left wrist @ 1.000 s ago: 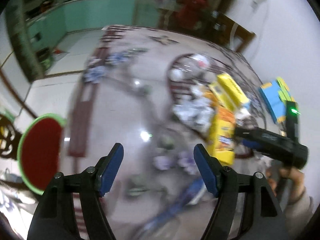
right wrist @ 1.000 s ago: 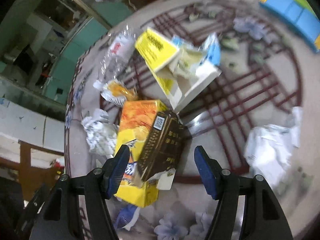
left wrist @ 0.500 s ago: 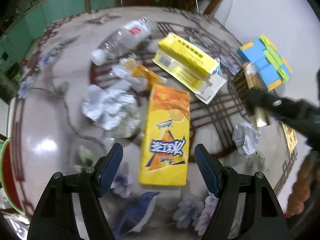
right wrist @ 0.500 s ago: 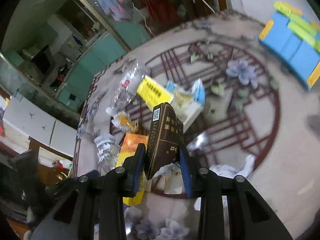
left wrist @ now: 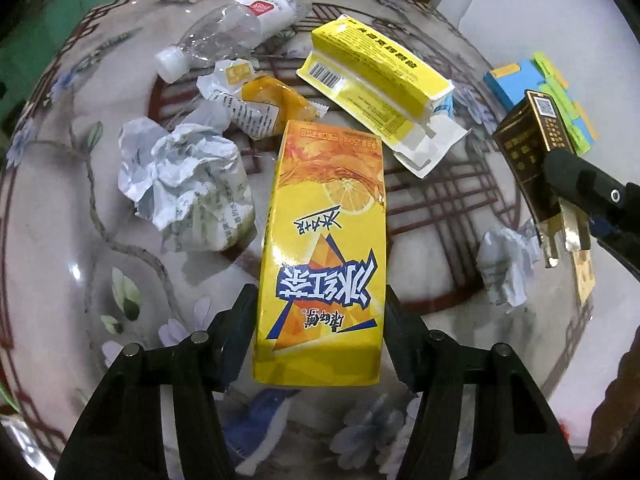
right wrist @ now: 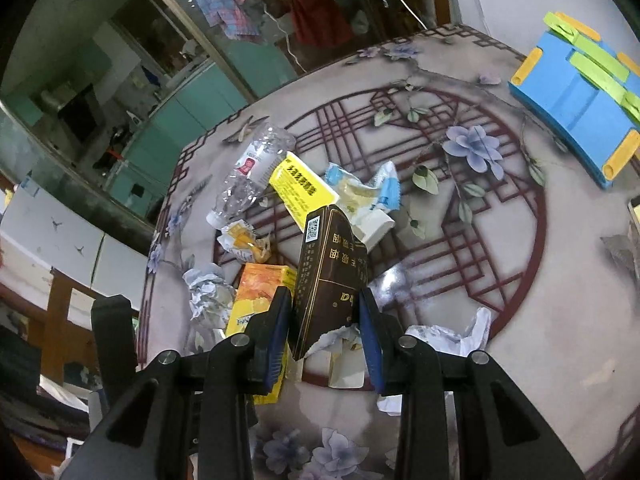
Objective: Collect trash
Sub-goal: 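Grasp yellow iced-tea carton with left gripper while right gripper grasps brown cigarette box, then carry carton and cigarette box to the red bucket and release both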
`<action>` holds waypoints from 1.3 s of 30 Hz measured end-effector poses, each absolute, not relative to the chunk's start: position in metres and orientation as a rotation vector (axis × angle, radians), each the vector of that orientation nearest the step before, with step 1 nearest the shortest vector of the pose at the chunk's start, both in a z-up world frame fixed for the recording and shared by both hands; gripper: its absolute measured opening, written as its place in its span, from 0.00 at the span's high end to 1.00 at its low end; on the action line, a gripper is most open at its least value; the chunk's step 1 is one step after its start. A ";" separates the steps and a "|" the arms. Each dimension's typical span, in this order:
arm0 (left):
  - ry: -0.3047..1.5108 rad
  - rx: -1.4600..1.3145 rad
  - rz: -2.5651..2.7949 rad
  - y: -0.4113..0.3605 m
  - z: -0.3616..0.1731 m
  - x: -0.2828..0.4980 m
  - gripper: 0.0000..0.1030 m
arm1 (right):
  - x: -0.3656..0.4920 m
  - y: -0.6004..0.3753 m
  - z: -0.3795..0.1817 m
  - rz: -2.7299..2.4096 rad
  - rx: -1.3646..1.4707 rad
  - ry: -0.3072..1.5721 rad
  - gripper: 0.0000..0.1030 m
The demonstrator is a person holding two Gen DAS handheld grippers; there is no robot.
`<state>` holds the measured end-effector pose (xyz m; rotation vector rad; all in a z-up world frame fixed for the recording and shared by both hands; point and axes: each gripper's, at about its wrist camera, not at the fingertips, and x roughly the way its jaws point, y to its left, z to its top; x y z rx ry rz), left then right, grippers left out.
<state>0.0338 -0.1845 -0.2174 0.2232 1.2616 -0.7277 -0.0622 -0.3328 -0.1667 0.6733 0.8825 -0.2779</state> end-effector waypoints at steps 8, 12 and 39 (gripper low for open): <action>1.146 0.208 -0.739 -0.157 -0.179 0.020 0.44 | -0.054 -0.319 -0.157 -0.236 0.624 0.889 0.70; 1.103 0.134 -0.725 -0.137 -0.155 0.023 0.44 | -0.049 -0.308 -0.150 -0.206 0.599 0.885 0.70; 1.014 -0.089 -0.439 0.019 -0.125 0.060 0.44 | 0.000 -0.215 -0.121 -0.054 0.486 0.858 0.70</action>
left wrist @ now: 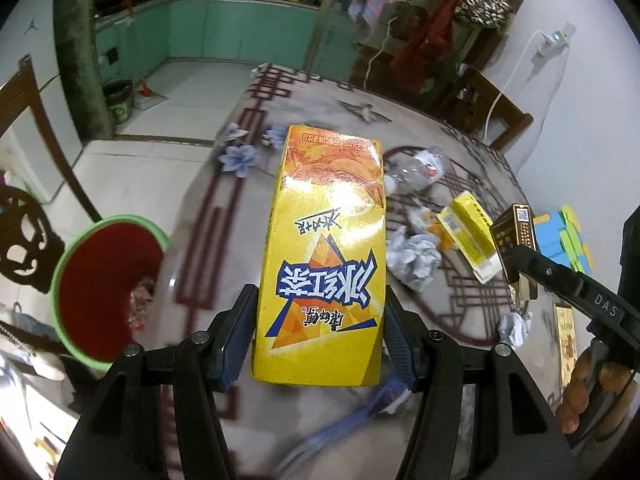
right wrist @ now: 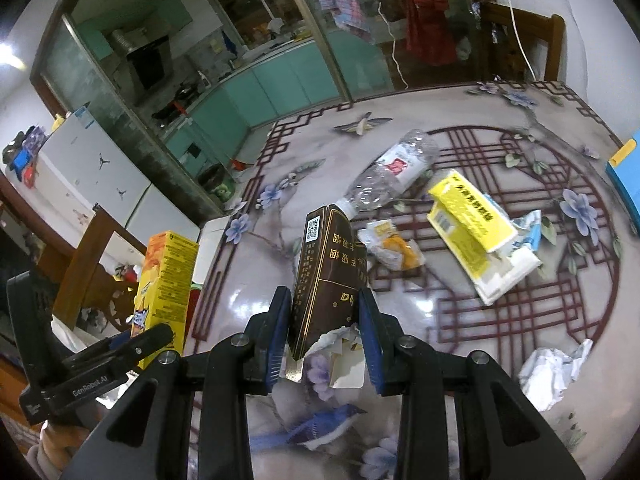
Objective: Collect trash
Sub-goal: 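Carry carton and cigarette box to the red bucket and release both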
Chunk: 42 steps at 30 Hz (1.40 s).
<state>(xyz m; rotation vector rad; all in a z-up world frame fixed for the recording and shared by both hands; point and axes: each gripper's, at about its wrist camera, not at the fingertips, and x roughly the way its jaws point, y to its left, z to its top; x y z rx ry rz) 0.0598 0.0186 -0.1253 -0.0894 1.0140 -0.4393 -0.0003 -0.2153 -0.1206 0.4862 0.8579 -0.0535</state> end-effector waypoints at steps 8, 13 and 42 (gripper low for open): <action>1.024 -0.104 -0.436 0.059 -0.130 0.081 0.44 | 0.023 -0.172 -0.123 -0.049 0.477 0.873 0.70; 1.023 -0.117 -0.428 0.087 -0.129 0.092 0.44 | 0.038 -0.140 -0.123 -0.043 0.473 0.879 0.70; 1.008 -0.167 -0.276 0.235 -0.143 0.131 0.44 | 0.097 0.009 -0.124 0.059 0.411 0.909 0.70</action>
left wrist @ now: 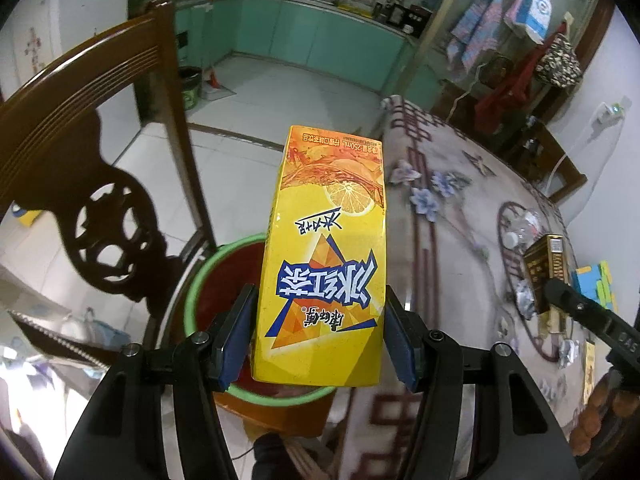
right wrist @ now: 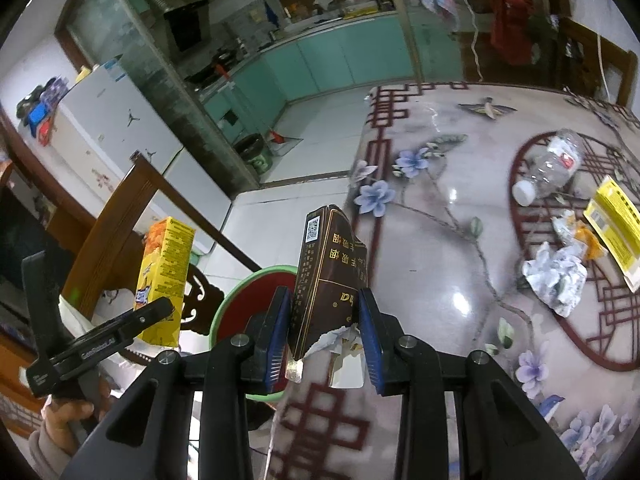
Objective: Collect trash
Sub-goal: 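Carry carton and cigarette box to the red bucket and release both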
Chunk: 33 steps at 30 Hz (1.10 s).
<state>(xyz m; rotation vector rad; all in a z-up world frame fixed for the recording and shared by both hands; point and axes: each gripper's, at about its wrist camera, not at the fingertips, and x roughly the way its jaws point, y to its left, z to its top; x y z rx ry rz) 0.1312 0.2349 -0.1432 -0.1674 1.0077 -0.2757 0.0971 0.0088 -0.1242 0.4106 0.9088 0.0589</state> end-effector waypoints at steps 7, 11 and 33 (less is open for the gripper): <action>1.059 -0.170 -0.235 0.252 -0.161 0.136 0.44 | 0.104 0.037 -0.127 0.128 0.392 0.934 0.70; 1.079 -0.171 -0.234 0.253 -0.168 0.135 0.43 | 0.109 0.051 -0.132 0.164 0.381 0.953 0.70; 1.172 -0.132 -0.215 0.263 -0.197 0.147 0.43 | 0.141 0.083 -0.150 0.230 0.377 1.022 0.68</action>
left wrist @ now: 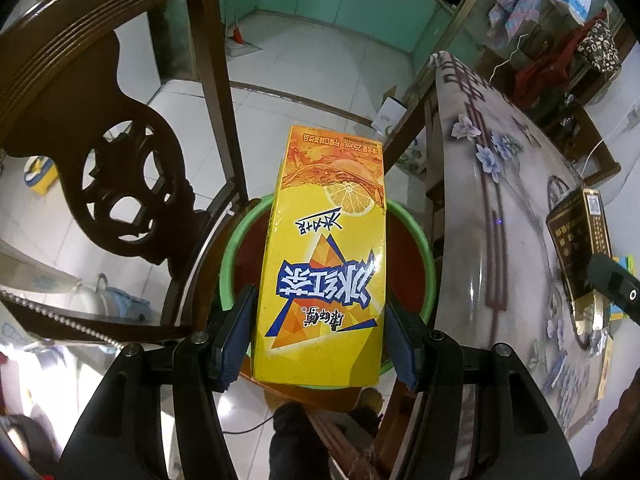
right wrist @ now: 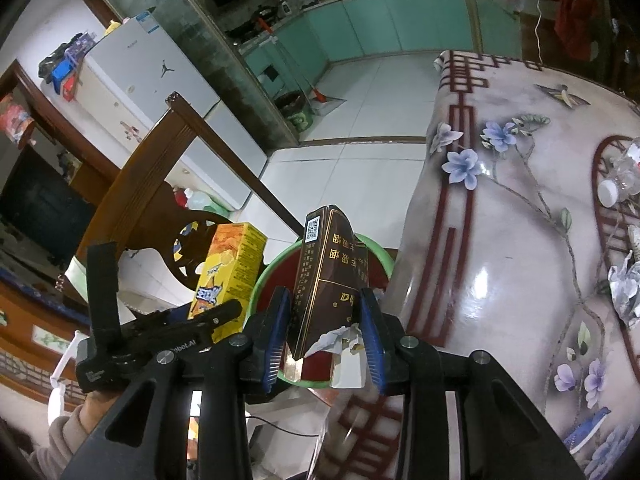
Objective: Collect trash
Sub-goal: 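Carry carton and cigarette box to the red bucket and release both, then grasp crumpled white paper with left gripper while right gripper grasps crumpled paper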
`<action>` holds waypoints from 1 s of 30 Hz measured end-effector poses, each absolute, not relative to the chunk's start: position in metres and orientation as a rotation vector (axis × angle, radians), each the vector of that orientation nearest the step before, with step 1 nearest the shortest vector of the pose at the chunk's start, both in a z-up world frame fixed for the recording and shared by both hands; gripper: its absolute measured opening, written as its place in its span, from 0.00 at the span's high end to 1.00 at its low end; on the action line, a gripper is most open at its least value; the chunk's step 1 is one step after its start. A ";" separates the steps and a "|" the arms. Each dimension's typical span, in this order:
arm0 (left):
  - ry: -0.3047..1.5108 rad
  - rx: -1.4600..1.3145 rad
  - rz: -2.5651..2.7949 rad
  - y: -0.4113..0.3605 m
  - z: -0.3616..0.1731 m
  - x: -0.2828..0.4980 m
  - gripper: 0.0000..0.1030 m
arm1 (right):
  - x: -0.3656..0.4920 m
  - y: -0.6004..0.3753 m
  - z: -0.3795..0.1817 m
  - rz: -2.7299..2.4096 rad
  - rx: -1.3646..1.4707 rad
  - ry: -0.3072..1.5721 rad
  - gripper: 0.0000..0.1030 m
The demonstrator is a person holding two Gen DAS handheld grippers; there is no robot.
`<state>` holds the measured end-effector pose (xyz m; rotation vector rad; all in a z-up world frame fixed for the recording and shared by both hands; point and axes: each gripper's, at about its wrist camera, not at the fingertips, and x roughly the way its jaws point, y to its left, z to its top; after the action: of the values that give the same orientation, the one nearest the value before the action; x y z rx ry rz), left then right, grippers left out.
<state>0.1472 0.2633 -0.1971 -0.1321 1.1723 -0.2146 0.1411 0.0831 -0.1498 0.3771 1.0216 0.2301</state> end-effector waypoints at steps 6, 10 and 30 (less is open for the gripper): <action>1.167 -0.124 -0.225 0.264 -0.195 0.152 0.37 | 0.148 0.091 -0.143 0.225 0.361 0.996 0.63; 1.144 -0.134 -0.208 0.269 -0.190 0.153 0.26 | 0.150 0.088 -0.140 0.223 0.388 0.981 0.55; 1.092 -0.060 -0.256 0.231 -0.172 0.133 0.24 | 0.116 0.058 -0.119 0.096 0.308 0.939 0.52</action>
<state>0.1332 0.2314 -0.1718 -0.0601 1.0921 -0.2562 0.1156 0.0576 -0.1190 0.3080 0.9388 0.0964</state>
